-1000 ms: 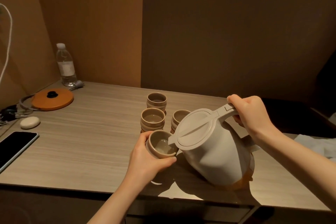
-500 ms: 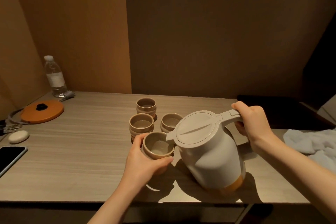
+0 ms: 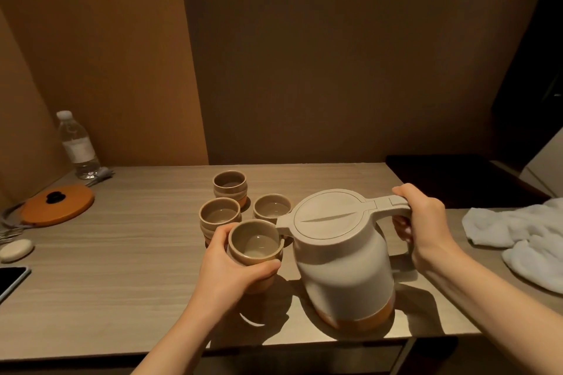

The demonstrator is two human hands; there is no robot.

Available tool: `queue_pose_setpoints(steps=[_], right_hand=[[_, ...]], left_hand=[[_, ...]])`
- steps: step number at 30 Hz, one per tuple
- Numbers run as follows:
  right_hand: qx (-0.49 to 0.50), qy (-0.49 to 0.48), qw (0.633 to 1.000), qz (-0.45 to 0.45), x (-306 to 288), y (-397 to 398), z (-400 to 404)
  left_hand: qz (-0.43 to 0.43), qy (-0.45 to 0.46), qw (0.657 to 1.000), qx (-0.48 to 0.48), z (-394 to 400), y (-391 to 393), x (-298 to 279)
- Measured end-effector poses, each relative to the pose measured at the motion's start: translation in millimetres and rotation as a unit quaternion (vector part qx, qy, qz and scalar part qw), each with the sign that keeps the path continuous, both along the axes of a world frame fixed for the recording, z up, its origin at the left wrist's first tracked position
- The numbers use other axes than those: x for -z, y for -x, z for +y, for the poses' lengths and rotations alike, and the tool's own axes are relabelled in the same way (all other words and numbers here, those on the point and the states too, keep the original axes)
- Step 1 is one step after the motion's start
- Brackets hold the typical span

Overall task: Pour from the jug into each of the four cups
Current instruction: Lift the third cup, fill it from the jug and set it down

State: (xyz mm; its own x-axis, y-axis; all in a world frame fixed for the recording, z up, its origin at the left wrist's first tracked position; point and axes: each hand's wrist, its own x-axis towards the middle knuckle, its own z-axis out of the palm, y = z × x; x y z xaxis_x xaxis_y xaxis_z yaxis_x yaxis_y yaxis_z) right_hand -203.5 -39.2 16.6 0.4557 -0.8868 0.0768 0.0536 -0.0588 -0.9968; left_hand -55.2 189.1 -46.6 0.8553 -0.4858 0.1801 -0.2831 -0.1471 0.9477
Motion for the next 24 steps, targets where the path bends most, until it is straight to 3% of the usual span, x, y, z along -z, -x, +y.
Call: queue_pose_setpoints(steps=[14,24], right_hand=[[0.052,-0.036,0.997,-0.045,-29,1,-24],[0.074,-0.033,0.995,-0.054,-50,-17,-47]], left_hand=[[-0.018,0.021,1.000,-0.002,-29,-23,-63],[-0.033,0.011,0.999,0.000,-89,-82,-94]])
